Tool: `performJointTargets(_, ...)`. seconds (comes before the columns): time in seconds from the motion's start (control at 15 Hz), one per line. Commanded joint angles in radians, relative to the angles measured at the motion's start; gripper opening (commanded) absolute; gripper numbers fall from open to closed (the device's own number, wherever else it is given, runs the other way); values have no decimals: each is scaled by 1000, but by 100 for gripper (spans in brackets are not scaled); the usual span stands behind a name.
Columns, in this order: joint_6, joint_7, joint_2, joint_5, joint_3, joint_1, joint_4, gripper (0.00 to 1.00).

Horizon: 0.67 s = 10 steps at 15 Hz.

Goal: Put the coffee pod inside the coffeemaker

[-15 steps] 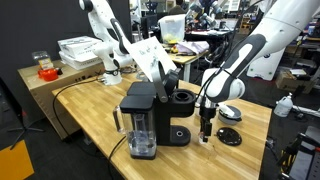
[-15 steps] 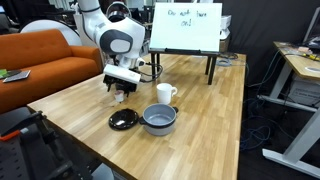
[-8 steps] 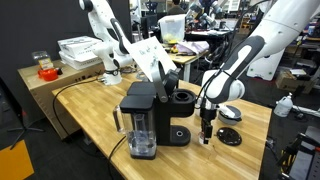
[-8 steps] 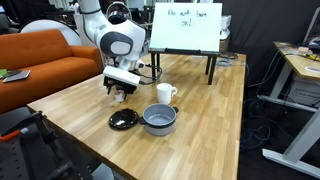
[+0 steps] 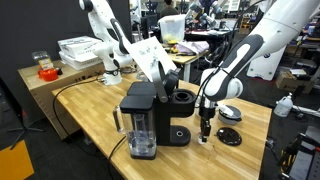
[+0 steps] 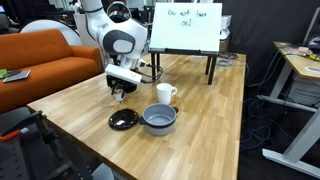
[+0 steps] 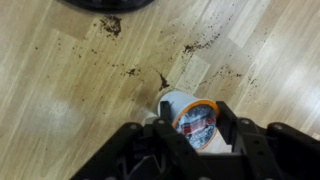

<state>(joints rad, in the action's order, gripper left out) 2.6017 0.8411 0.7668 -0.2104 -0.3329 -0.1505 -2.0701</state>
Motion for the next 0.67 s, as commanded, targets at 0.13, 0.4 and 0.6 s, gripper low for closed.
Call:
performJointTargets(0.13, -2, -56, -70, 3, 17, -17, -47, 23)
performJointTargets(0.4, 18, -112, -201, 3, 66, -34, -141, 23)
performJointTargets(0.6, 14, -135, -315, 2, 104, -42, -211, 23)
